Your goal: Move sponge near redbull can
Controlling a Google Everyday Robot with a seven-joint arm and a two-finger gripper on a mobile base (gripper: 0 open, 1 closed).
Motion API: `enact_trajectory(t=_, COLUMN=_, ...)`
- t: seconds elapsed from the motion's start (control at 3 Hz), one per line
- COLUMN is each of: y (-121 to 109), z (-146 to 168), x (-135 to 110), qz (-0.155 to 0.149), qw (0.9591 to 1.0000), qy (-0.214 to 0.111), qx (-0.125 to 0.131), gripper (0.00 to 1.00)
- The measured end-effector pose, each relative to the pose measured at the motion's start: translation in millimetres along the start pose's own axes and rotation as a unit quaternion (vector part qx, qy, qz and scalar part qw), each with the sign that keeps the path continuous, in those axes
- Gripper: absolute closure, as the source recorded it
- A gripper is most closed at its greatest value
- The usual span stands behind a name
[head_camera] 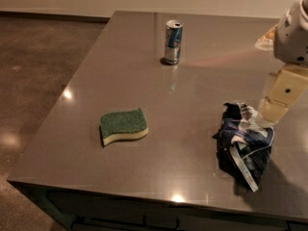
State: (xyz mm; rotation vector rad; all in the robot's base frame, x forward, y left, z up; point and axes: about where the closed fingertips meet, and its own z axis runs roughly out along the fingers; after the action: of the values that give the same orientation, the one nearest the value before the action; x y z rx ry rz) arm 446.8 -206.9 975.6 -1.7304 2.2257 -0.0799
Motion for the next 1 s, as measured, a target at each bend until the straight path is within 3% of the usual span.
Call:
enact_trajectory(t=0.33, y=-11.5, z=24.6, x=-47.1, qz=-0.028, qw=0.9990, qy=-0.031, qx=-0.014, gripper=0.00)
enact_trajectory(t=1.0, y=-3.6, z=76.4, x=-114.5, qz=-0.089, qw=0.9930, qy=-0.060, qx=-0.049, gripper=0.00)
